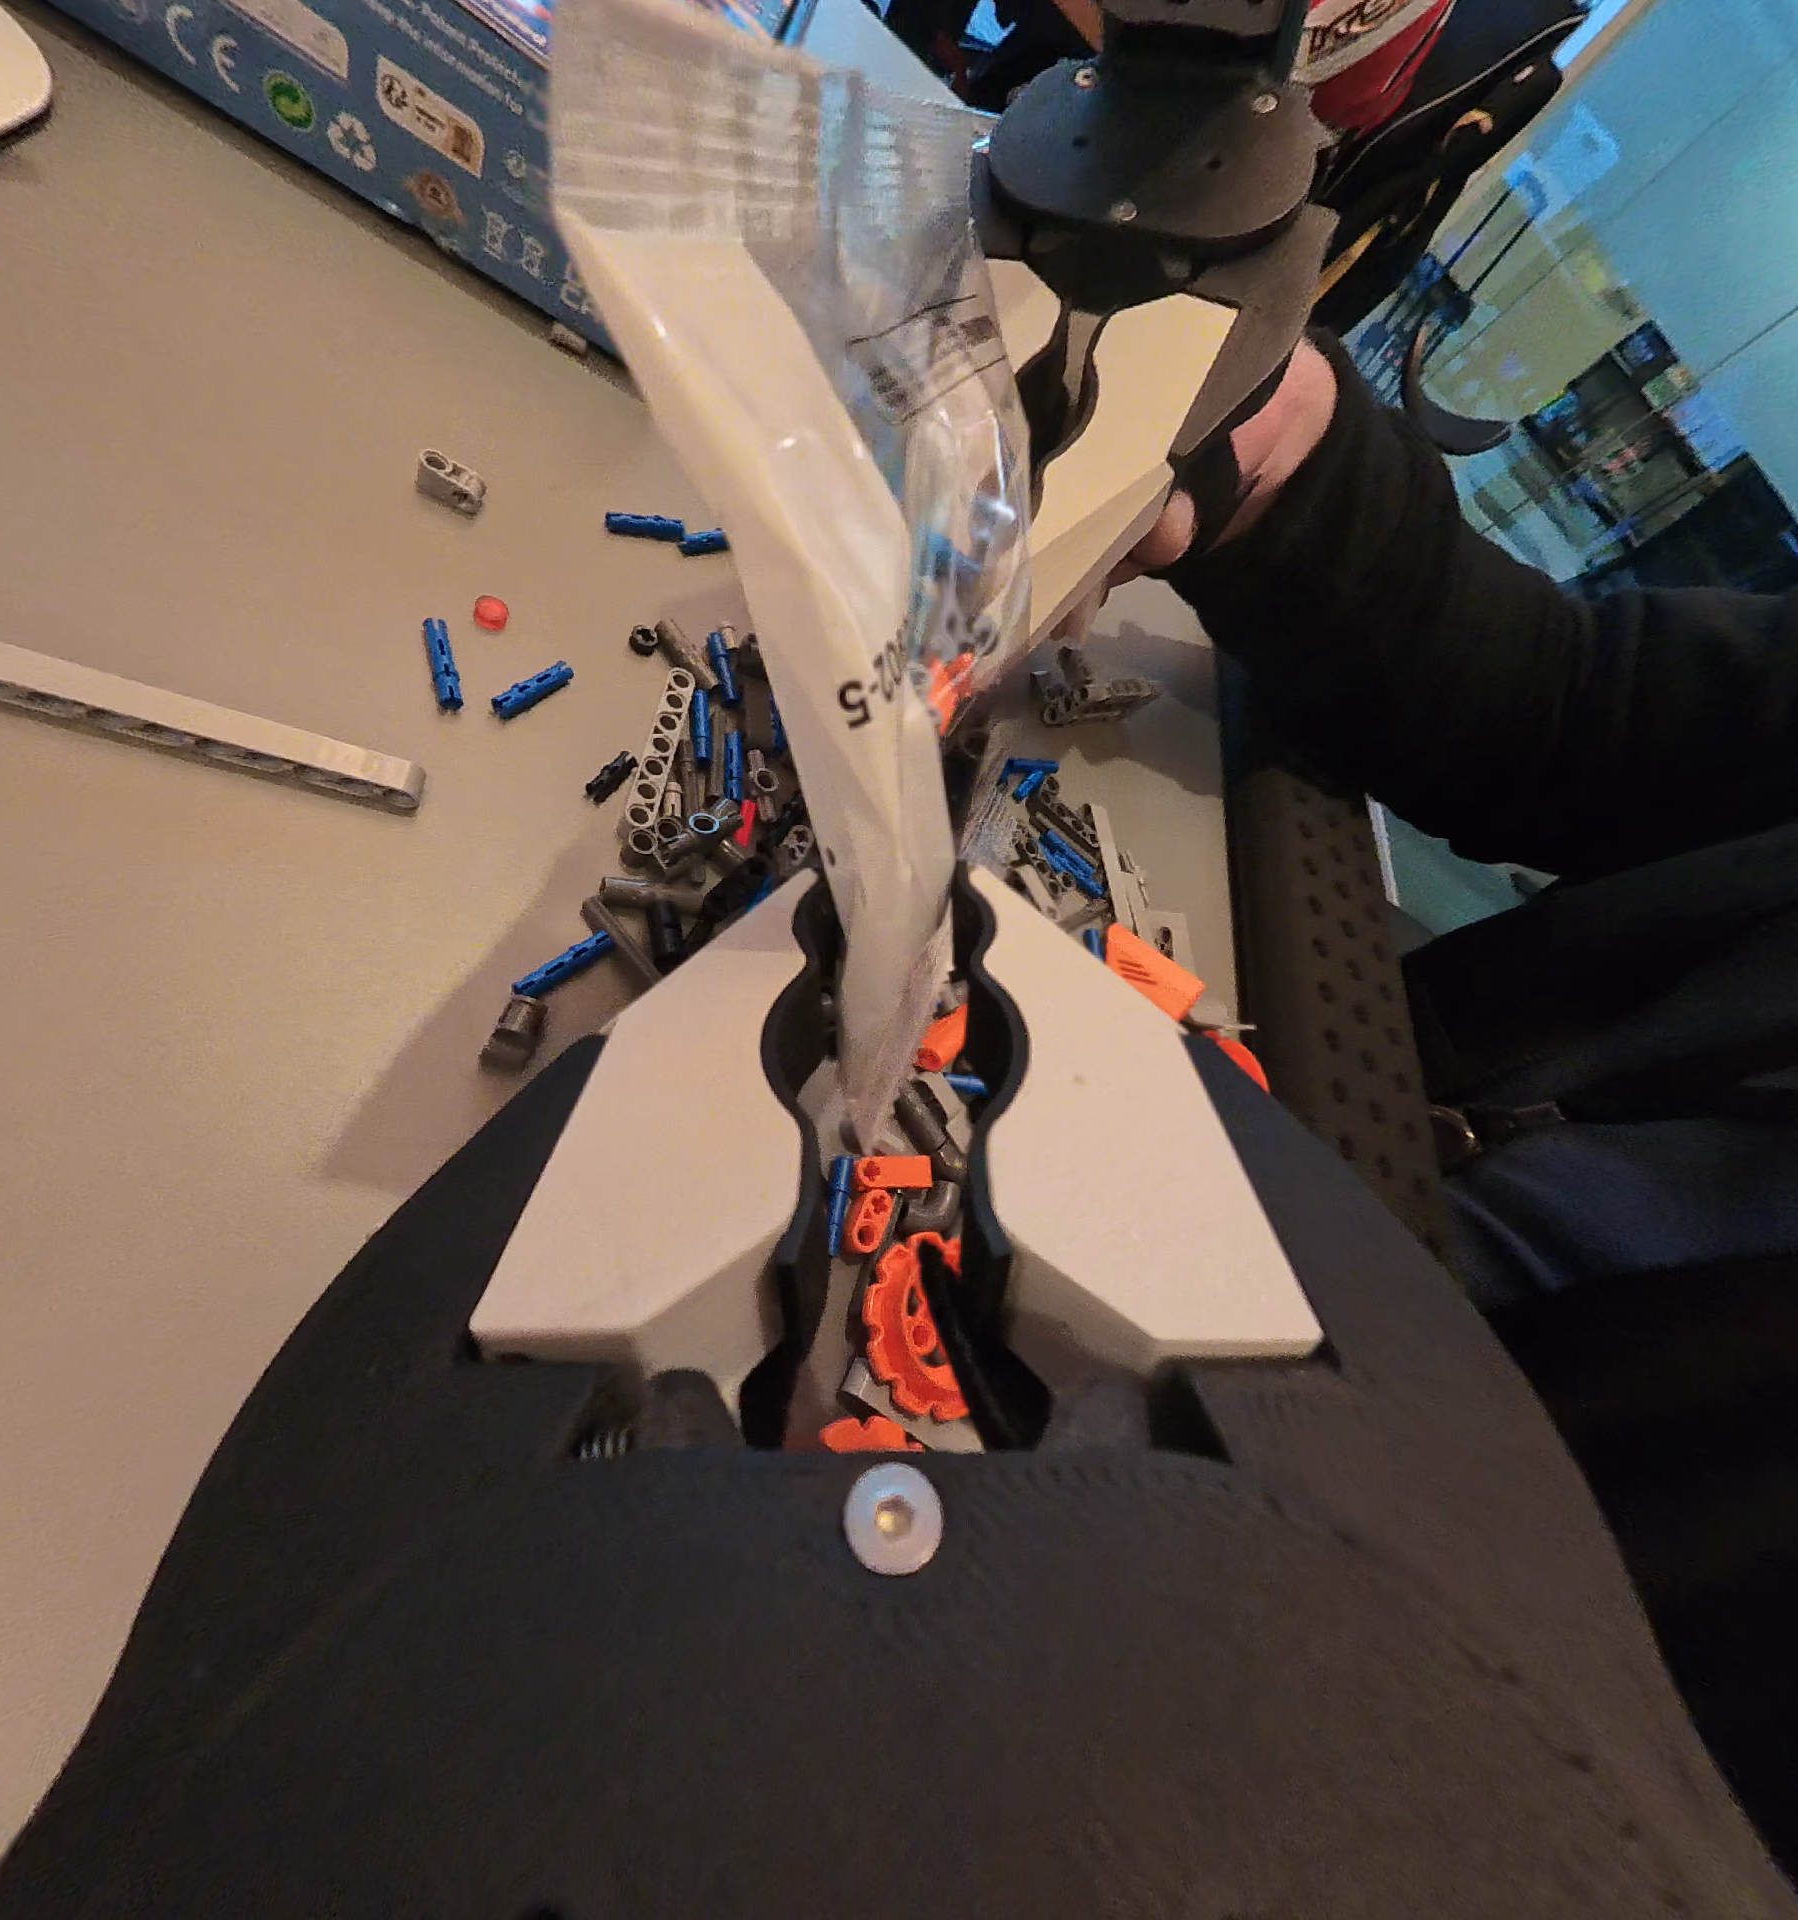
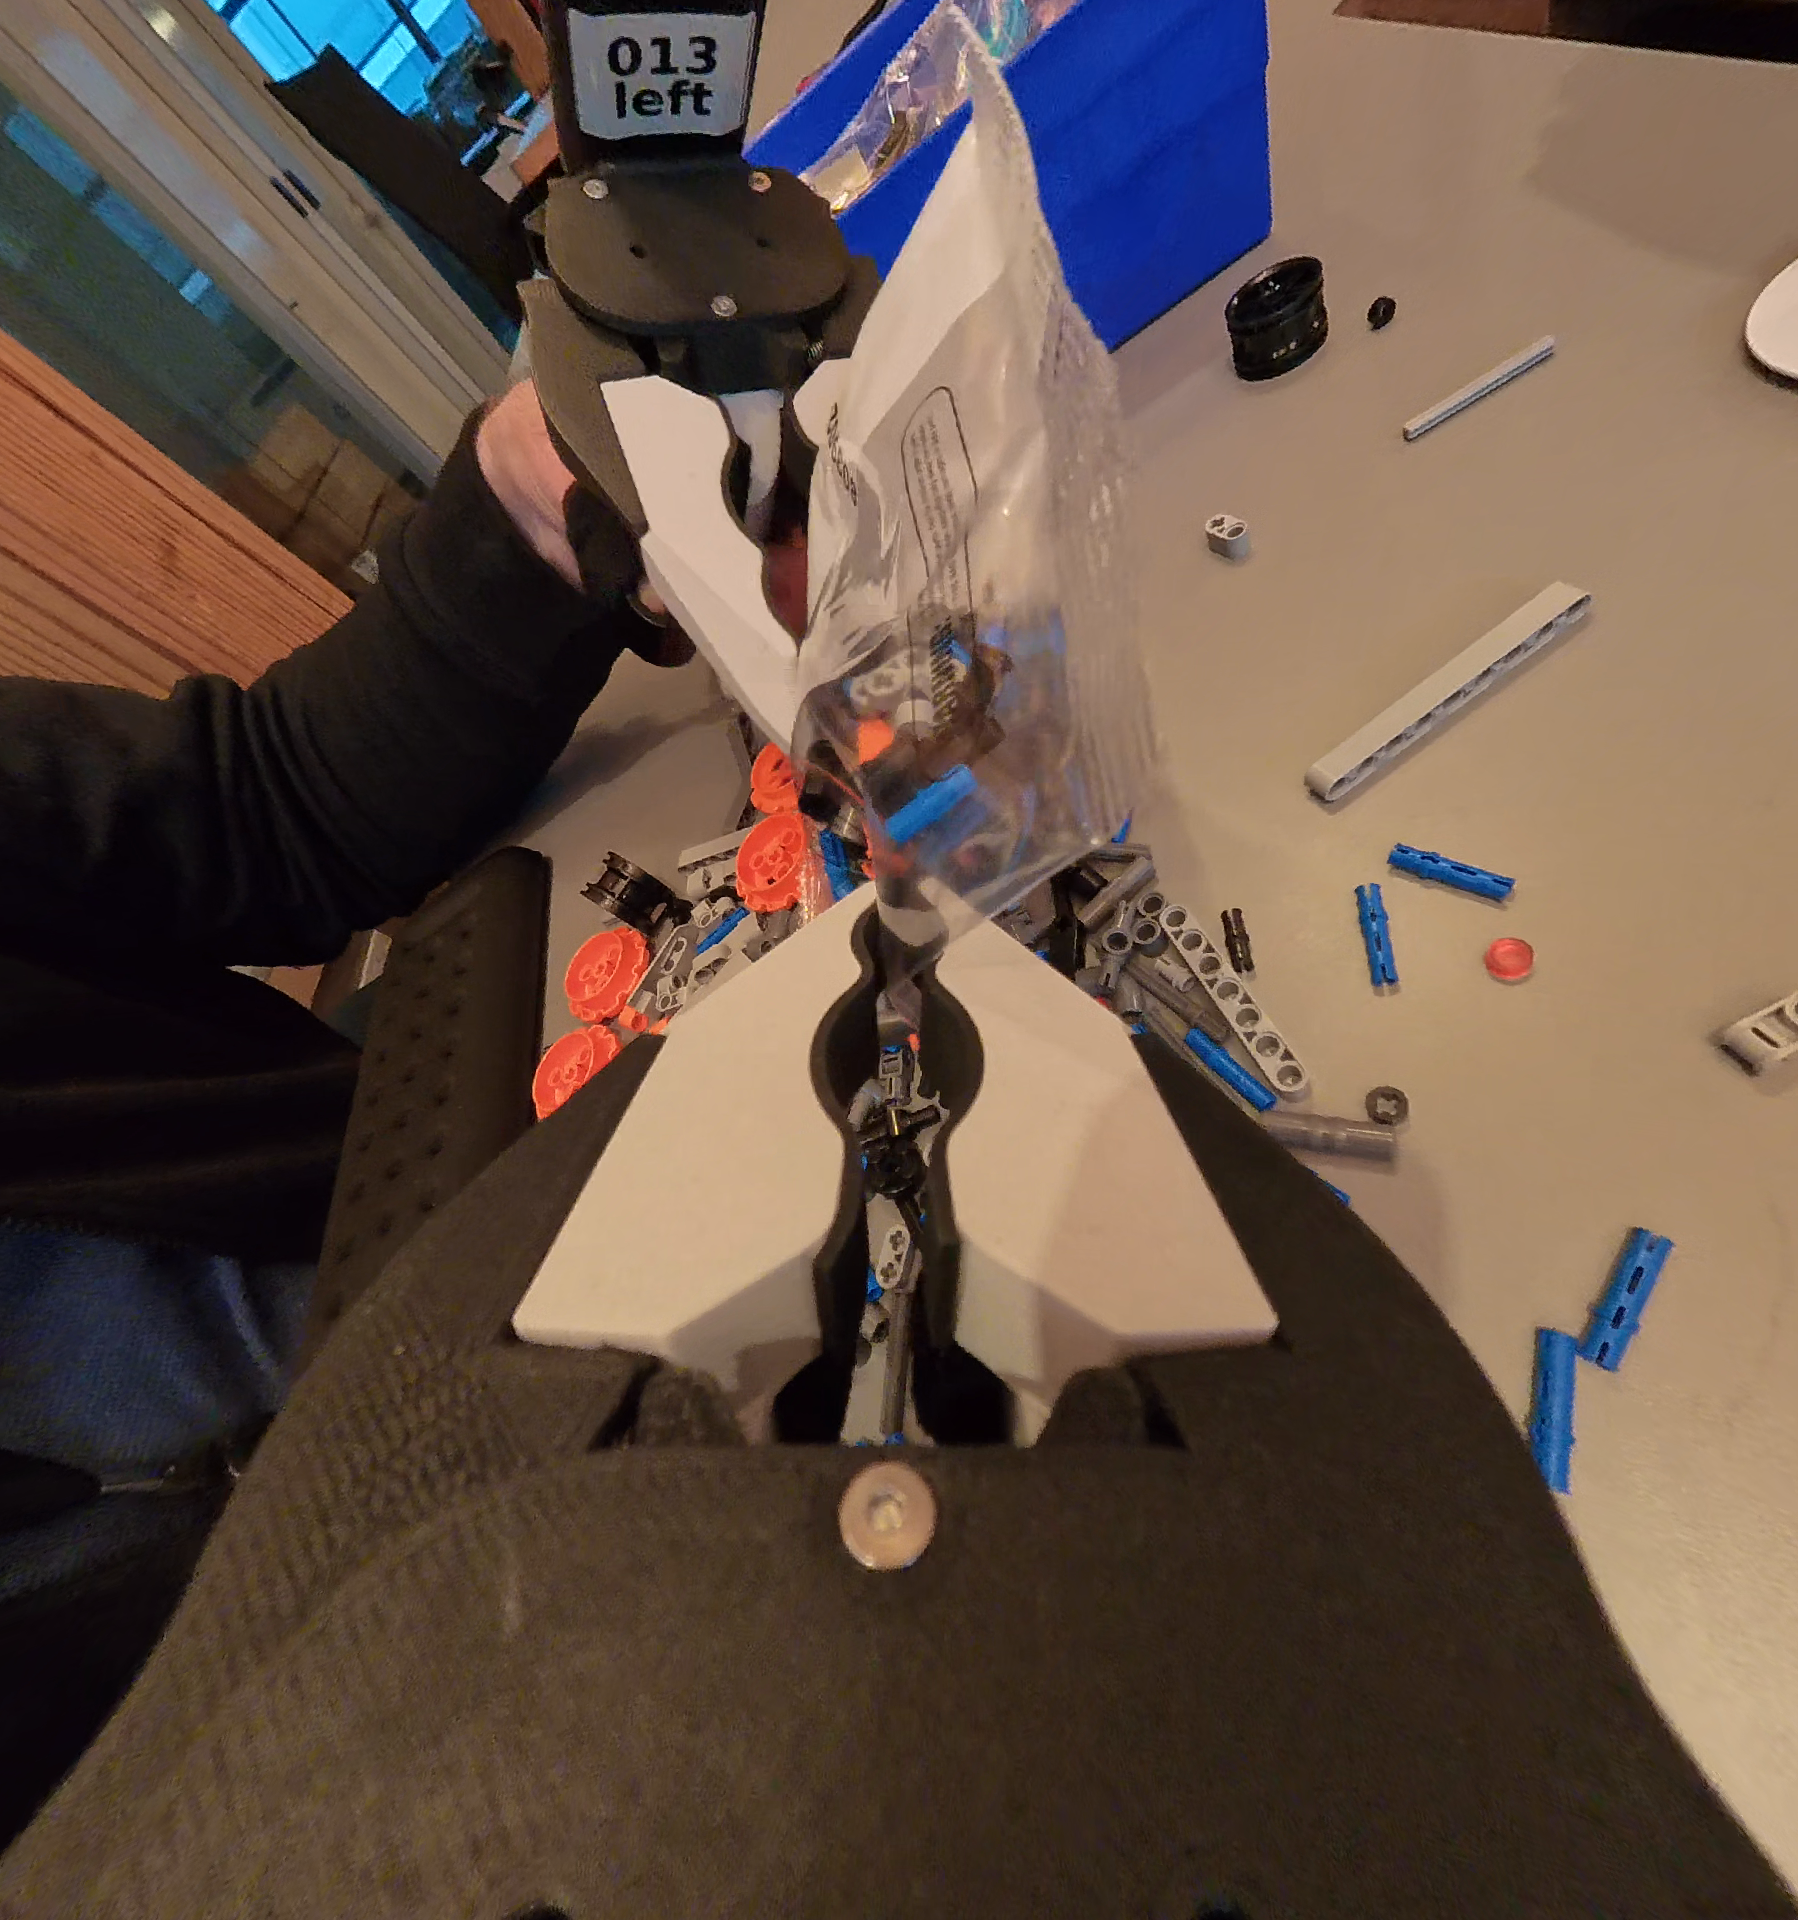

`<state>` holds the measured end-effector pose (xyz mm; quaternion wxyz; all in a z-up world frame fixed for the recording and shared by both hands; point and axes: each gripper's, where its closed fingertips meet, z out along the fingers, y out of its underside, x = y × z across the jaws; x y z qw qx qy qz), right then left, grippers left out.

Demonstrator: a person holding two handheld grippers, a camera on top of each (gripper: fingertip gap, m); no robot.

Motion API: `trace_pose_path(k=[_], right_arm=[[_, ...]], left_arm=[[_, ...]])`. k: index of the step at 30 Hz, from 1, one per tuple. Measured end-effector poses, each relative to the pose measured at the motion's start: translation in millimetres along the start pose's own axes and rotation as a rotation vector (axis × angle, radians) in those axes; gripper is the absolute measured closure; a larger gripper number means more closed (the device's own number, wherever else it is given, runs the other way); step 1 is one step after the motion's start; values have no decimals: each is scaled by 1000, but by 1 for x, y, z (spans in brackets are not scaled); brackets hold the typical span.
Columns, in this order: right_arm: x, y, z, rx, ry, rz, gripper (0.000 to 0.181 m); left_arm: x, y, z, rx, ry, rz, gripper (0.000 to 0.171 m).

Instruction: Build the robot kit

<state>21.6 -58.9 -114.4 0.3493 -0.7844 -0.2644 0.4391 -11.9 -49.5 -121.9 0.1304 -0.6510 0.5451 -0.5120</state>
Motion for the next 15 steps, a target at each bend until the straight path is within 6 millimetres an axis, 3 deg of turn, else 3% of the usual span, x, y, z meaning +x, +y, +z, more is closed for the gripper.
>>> trace_pose_path(k=[3, 15], right_arm=[[0, 0, -1, -1, -1, -2, 181], [3, 12, 6, -71, 24, -24, 178]], left_arm=[[0, -2, 0, -2, -23, 16, 161], [-2, 0, -2, -34, -77, 46, 159]])
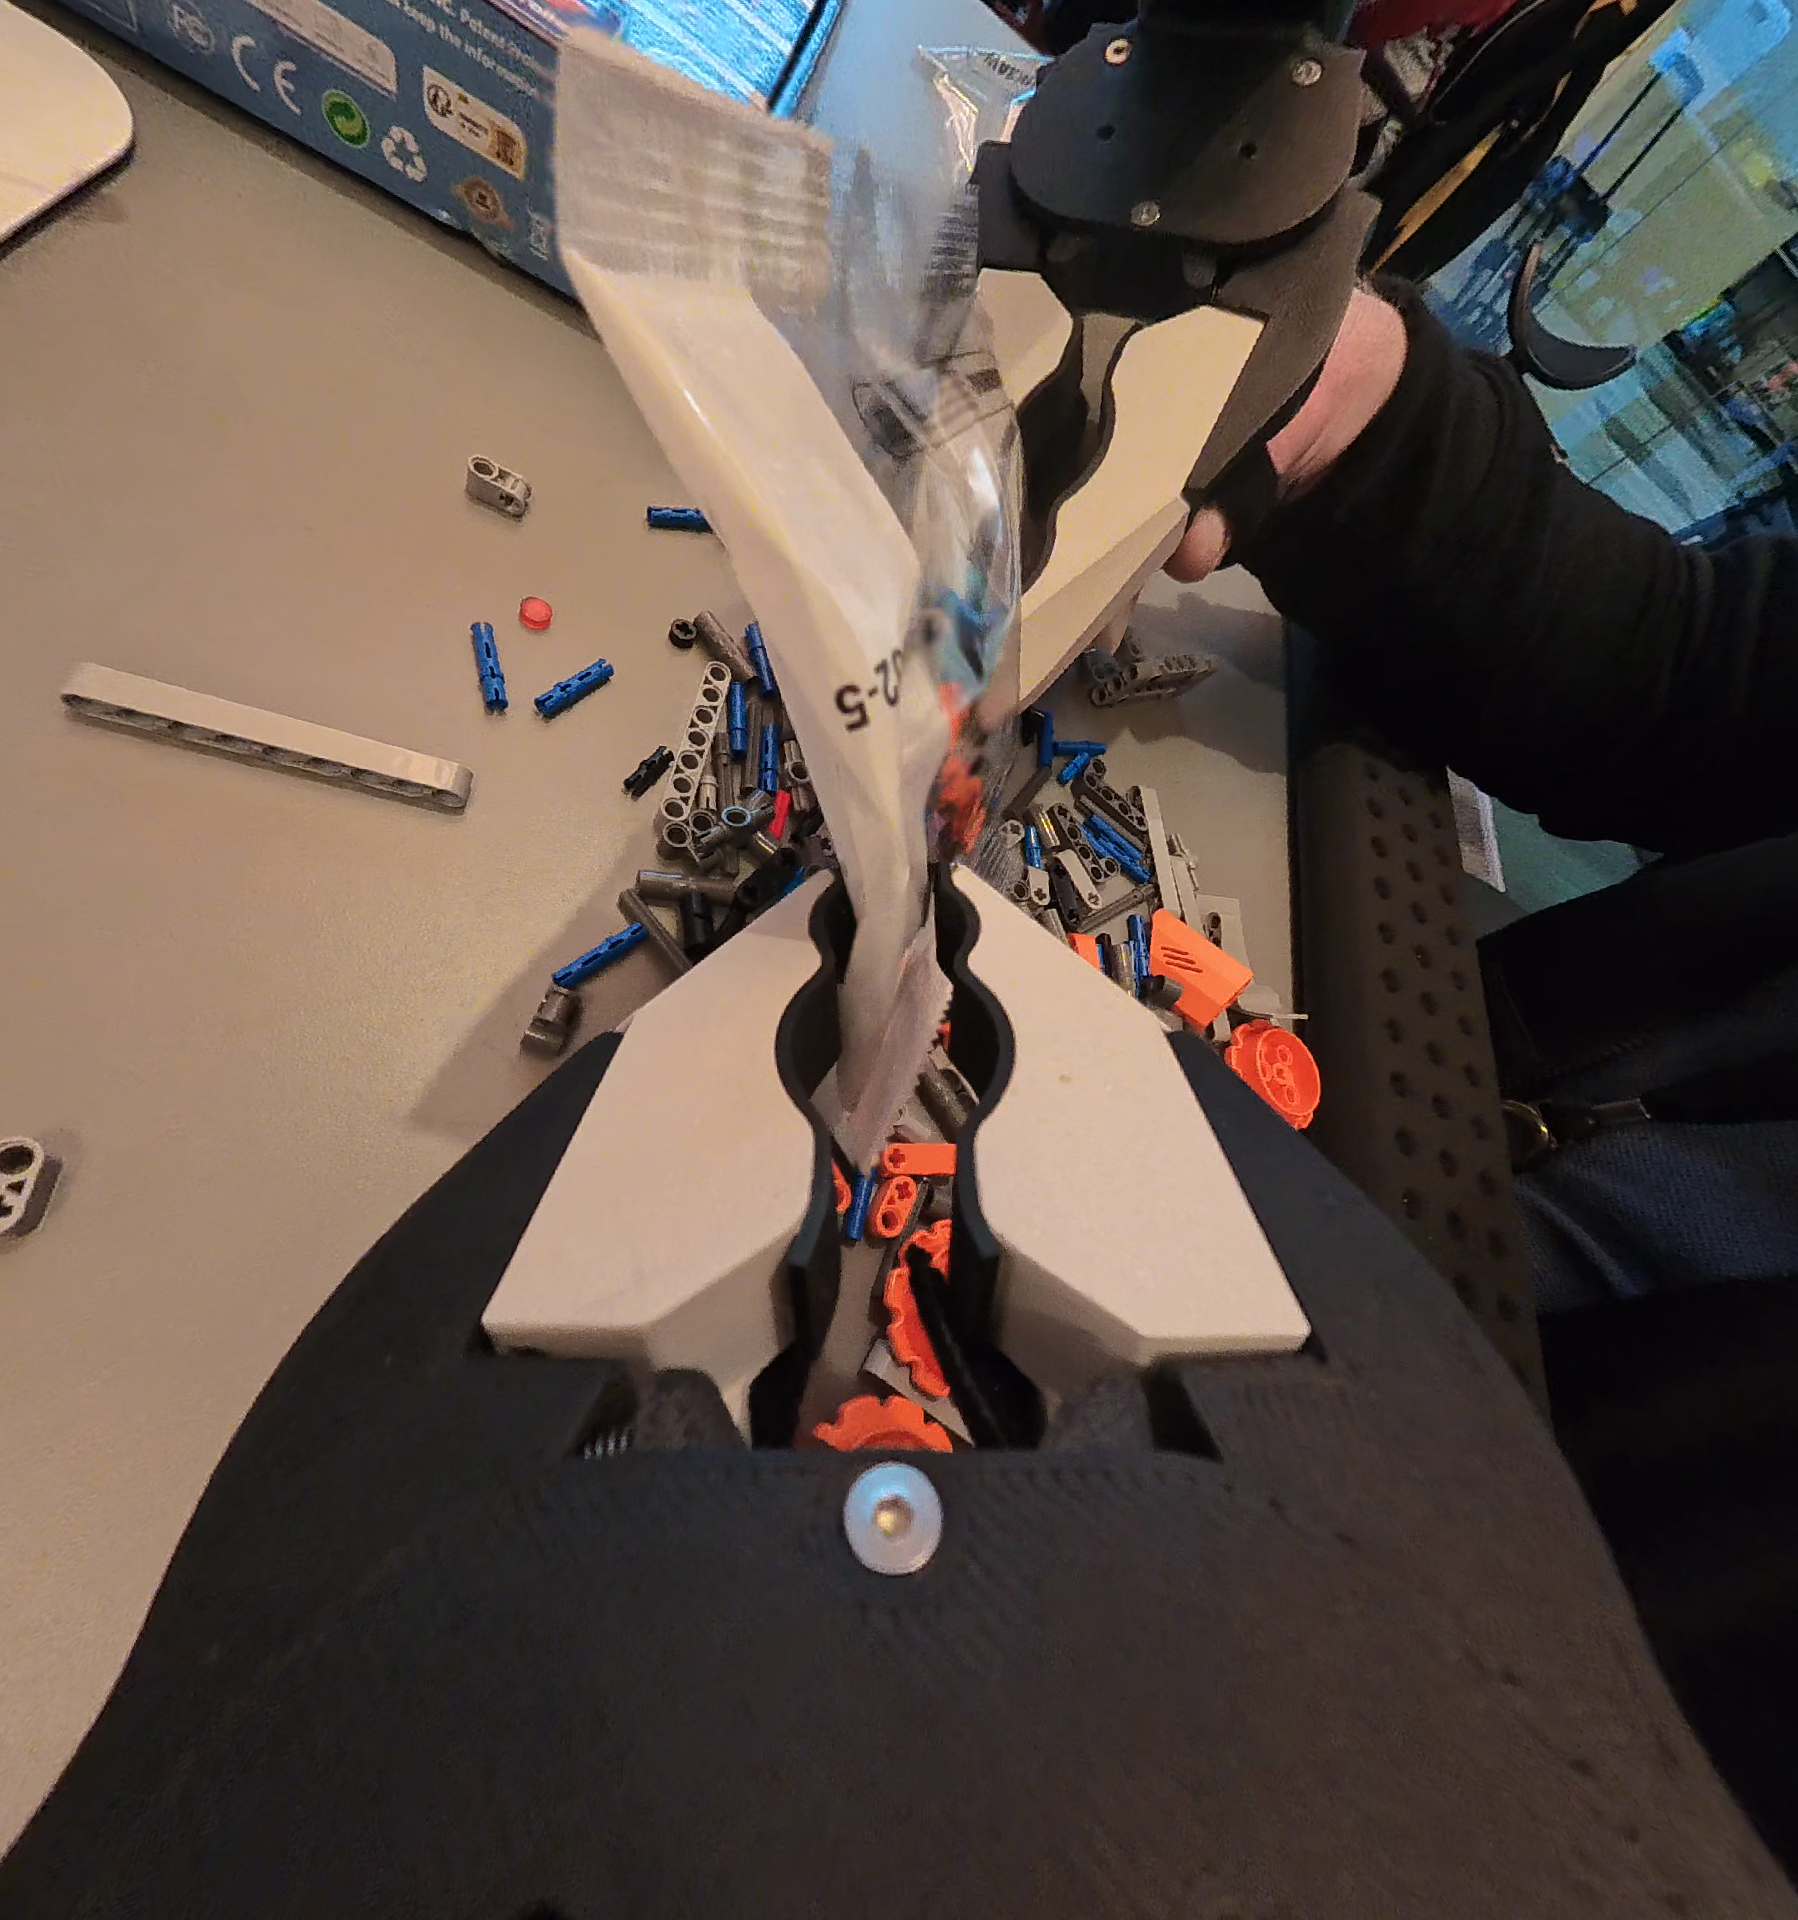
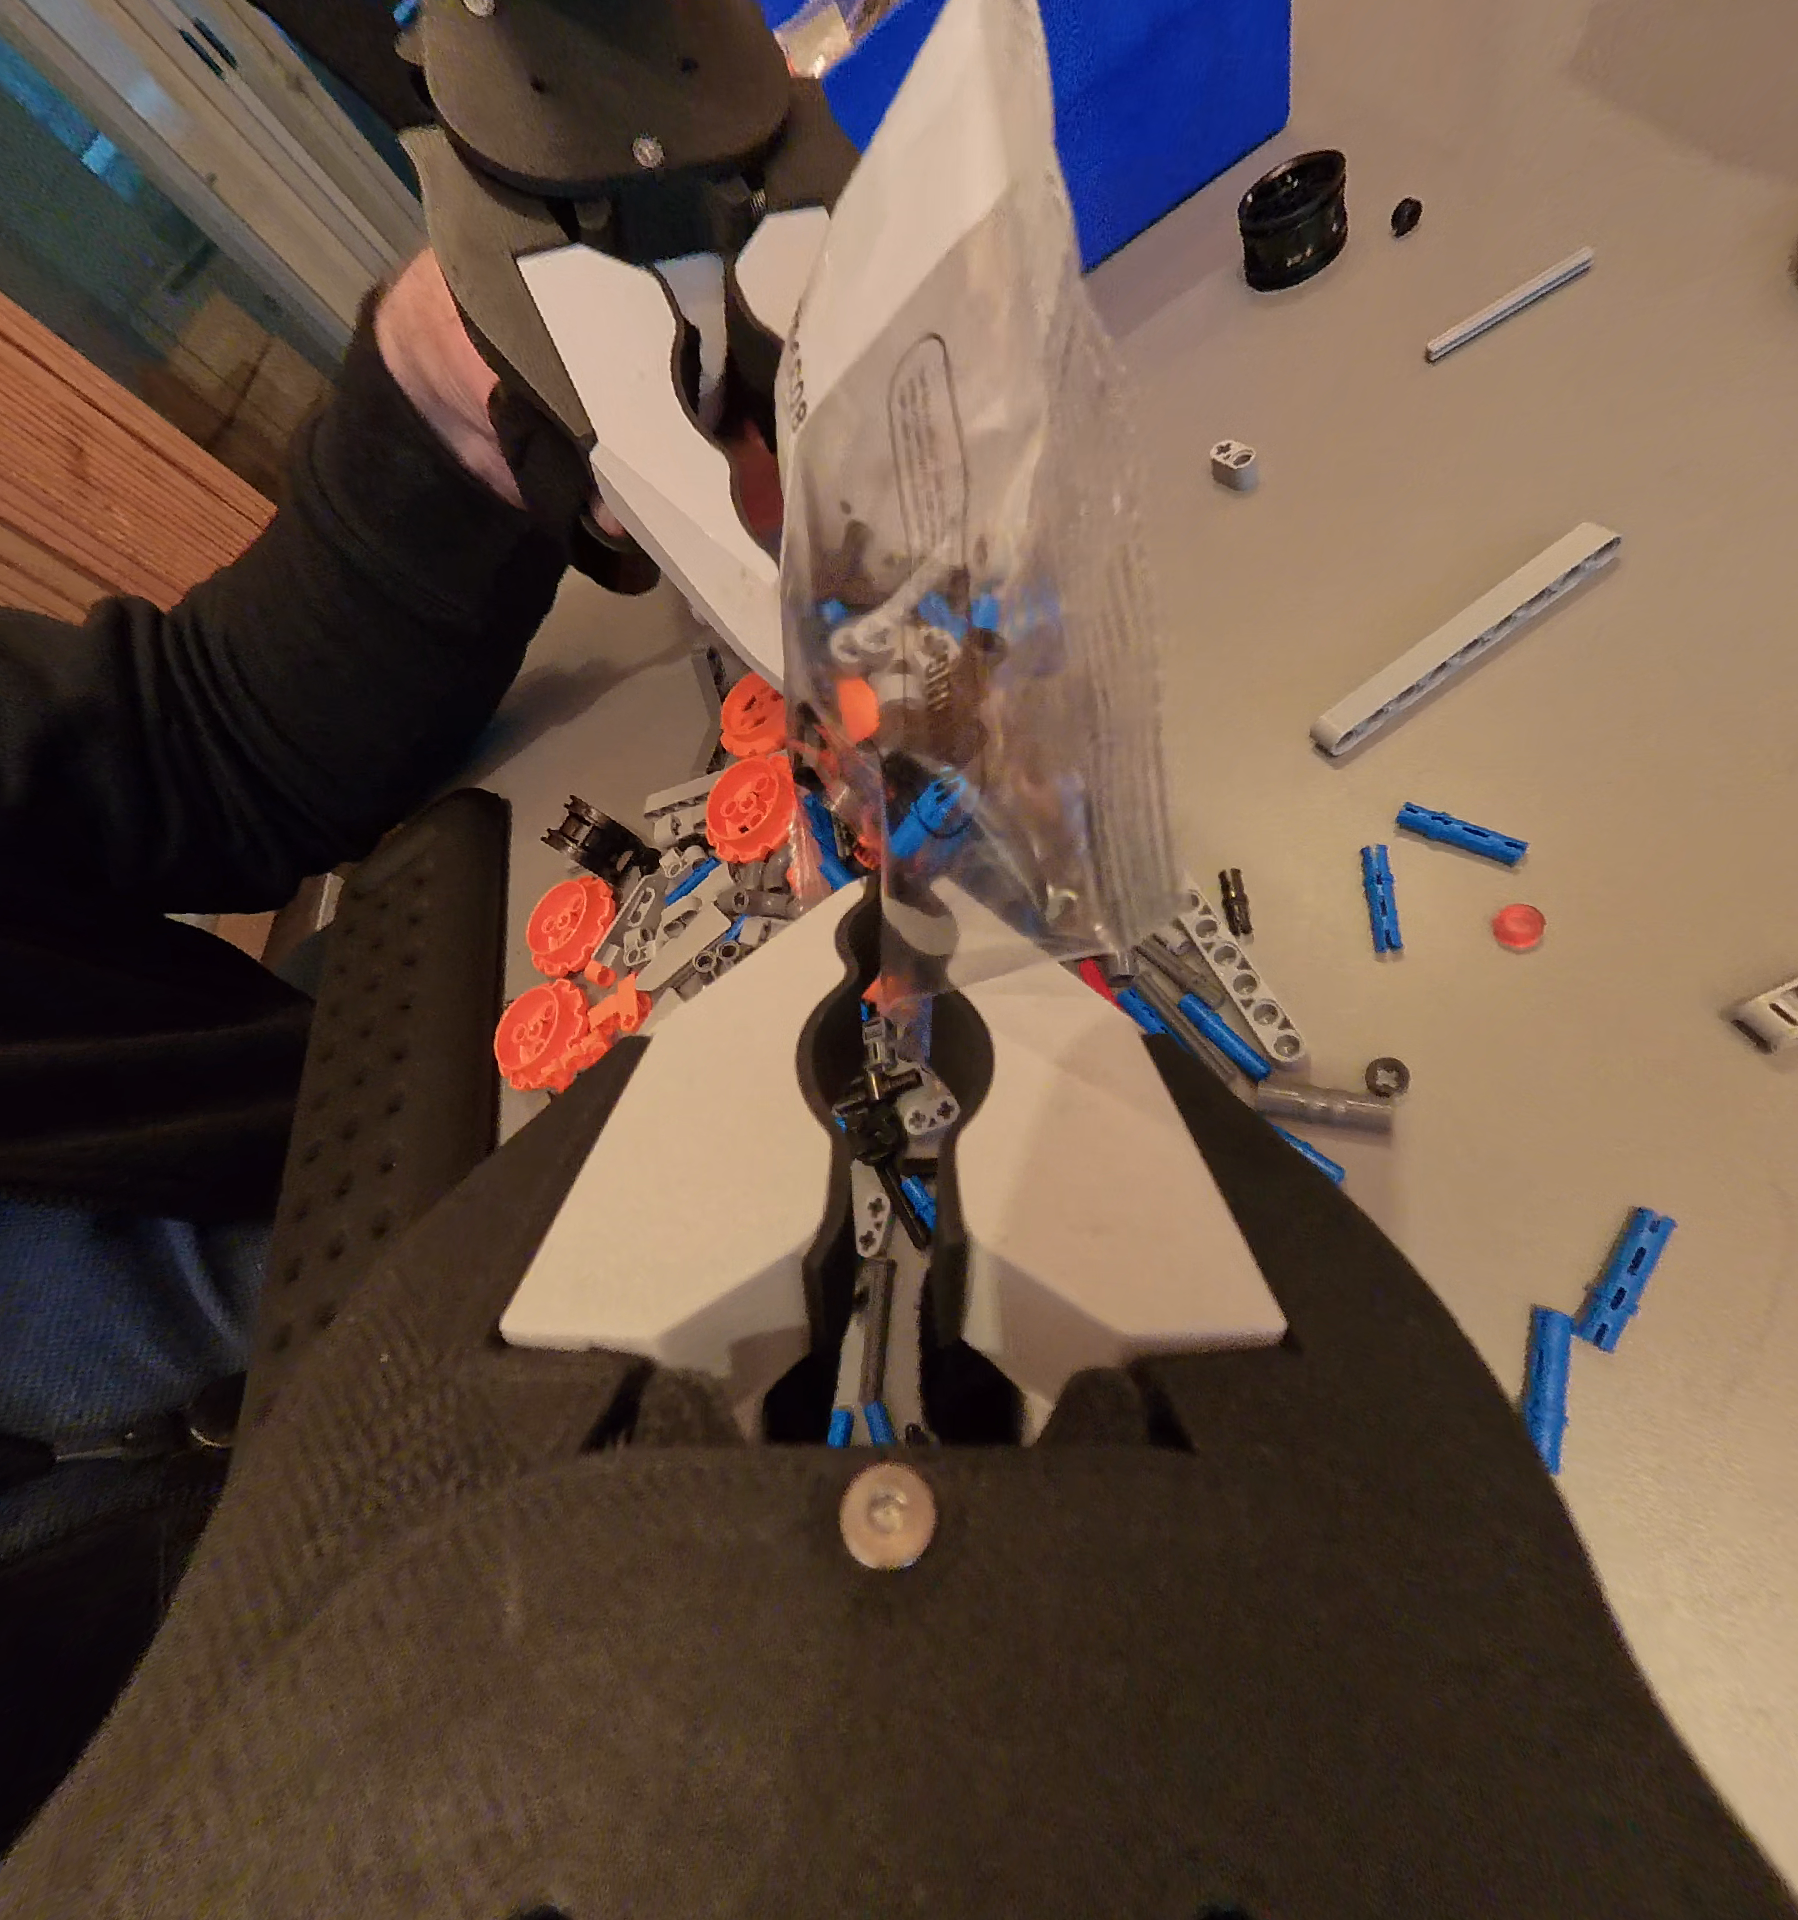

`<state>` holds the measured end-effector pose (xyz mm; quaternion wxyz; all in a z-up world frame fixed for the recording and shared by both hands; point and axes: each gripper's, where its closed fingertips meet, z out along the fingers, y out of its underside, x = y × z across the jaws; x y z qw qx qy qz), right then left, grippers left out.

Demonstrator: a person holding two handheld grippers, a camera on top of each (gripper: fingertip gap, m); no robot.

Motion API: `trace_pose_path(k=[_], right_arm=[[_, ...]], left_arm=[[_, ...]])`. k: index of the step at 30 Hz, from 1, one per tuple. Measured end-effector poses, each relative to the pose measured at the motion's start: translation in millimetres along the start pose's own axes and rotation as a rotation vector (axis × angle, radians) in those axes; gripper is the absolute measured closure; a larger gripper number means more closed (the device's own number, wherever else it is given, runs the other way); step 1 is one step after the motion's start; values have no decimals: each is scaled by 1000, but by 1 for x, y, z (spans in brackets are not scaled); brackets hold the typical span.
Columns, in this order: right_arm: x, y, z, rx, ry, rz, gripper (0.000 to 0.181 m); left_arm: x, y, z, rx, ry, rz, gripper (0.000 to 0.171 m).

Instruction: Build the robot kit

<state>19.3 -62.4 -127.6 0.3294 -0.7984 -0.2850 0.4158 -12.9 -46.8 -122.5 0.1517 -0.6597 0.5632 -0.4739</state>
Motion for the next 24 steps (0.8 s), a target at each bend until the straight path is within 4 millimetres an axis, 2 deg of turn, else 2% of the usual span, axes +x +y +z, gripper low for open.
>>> trace_pose_path(k=[8, 24], right_arm=[[1, -2, -1, -10, 34, -39, 181], [2, -10, -4, 25, 52, -51, 181]], left_arm=[[-3, -8, -5, 14, -71, 47, 162], [-7, -21, -12, 82, -106, 53, 163]])
